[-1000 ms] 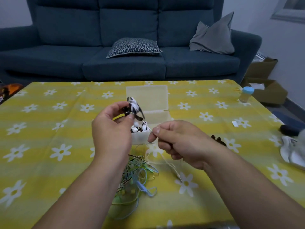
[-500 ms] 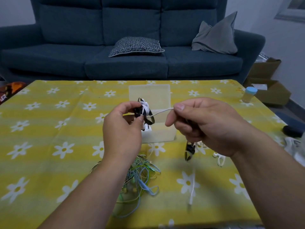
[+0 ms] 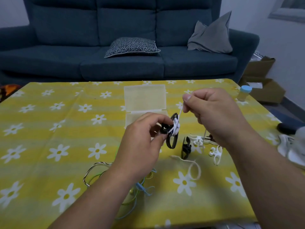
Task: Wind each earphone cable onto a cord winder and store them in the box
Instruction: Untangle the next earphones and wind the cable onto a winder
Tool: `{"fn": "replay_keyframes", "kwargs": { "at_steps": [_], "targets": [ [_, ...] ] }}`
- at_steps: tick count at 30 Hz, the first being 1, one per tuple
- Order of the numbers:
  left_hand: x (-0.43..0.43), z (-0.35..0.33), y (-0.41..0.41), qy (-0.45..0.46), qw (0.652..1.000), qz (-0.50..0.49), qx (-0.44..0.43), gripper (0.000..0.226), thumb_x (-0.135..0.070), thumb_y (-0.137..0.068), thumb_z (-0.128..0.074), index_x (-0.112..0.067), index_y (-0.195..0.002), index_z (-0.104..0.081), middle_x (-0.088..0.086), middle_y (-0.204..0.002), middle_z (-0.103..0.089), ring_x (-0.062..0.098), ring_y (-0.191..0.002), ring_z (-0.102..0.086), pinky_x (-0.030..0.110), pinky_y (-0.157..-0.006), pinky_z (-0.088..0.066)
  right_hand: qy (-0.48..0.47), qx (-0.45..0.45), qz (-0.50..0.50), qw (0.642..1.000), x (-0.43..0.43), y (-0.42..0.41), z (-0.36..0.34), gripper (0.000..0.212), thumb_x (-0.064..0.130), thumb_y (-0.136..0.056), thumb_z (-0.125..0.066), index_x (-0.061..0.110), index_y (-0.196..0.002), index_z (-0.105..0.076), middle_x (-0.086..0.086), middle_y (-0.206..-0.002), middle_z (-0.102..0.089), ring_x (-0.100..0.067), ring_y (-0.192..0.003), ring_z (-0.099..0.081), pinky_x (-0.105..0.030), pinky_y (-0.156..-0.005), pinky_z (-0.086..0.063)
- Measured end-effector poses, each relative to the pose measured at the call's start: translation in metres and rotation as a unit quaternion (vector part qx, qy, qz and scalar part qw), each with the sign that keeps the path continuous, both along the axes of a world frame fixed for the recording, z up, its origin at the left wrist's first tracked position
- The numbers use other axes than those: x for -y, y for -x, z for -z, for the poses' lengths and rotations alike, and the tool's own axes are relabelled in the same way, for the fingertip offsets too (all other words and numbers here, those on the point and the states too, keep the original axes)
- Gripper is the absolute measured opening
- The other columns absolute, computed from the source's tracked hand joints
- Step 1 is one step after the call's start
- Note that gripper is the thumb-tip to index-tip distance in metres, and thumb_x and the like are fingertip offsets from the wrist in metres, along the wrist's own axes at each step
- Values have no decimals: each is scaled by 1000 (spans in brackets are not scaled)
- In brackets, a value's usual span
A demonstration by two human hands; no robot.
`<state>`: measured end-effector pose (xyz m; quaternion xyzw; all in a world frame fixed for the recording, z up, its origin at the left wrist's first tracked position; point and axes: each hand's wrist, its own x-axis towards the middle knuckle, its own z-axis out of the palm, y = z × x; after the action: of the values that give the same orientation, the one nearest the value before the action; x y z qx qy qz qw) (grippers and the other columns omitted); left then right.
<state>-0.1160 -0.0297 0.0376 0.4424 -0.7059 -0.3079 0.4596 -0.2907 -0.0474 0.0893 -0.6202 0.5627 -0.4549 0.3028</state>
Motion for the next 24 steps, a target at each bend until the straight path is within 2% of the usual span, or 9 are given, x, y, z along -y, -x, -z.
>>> {"fn": "replay_keyframes", "kwargs": {
  "at_steps": [5,8,10,12,15,17,20,21,24],
  "targets": [
    [-4,-6,2,-65,992,56,-89,36,11,-84,-65,-22,-97,-71,-7,-87,-71,18,-69,-65,28,-68,-55,23,-46,39,998,2,2,3,37,31,-97,-58,9,-68,-66,4,-51,-29,-9,-44,-25,-22,-42,-23],
    [-4,-8,2,-84,984,79,-135,37,14,-84,-63,-20,-98,-71,1,-87,-72,22,-68,-63,31,-70,-55,13,-28,45,998,4,-1,9,35,31,-97,-58,8,-73,-70,-3,-56,-33,-13,-49,-27,-26,-48,-23],
    [-4,-8,1,-90,980,84,-159,38,14,-84,-63,-20,-98,-71,5,-88,-73,23,-68,-63,32,-70,-54,-6,12,49,999,6,-2,13,35,30,-98,-58,9,-72,-70,12,-47,-40,-7,-44,-30,-26,-53,-25],
    [-3,-8,0,-91,977,80,-176,38,14,-84,-63,-21,-97,-71,8,-89,-73,27,-71,-63,32,-70,-53,-27,39,60,997,8,-3,15,39,28,-99,-57,14,-65,-67,21,-42,-45,1,-41,-42,-25,-56,-27],
    [-3,-8,1,-97,973,84,-191,39,16,-83,-62,-19,-97,-71,9,-91,-74,29,-75,-64,31,-70,-53,-65,58,66,994,8,-8,19,52,32,-99,-57,21,-48,-61,17,-40,-41,-1,-37,-38,-25,-54,-26],
    [-4,-9,2,-103,972,92,-190,38,18,-83,-61,-16,-98,-71,10,-92,-74,25,-71,-64,31,-69,-52,-103,85,54,990,8,-11,21,49,33,-98,-58,18,-51,-58,13,-43,-36,-5,-38,-29,-27,-52,-22],
    [-6,-10,4,-106,971,98,-192,37,20,-82,-60,-12,-99,-70,12,-93,-73,24,-70,-63,31,-68,-52,-169,133,11,977,6,-16,23,36,27,-98,-58,12,-66,-56,-1,-51,-36,-14,-45,-22,-27,-48,-16],
    [-6,-10,4,-105,971,97,-193,37,20,-82,-59,-11,-99,-70,11,-94,-73,24,-71,-62,30,-68,-52,-187,144,-2,972,5,-17,24,34,22,-97,-57,13,-64,-58,-4,-54,-35,-15,-47,-22,-27,-48,-15],
    [-5,-10,4,-92,974,73,-195,38,19,-82,-61,-13,-98,-71,10,-91,-74,28,-72,-64,31,-68,-54,-261,148,-35,953,2,-22,30,46,4,-91,-48,18,-49,-61,-3,-53,-35,-12,-44,-21,-26,-48,-14]
  ]
}}
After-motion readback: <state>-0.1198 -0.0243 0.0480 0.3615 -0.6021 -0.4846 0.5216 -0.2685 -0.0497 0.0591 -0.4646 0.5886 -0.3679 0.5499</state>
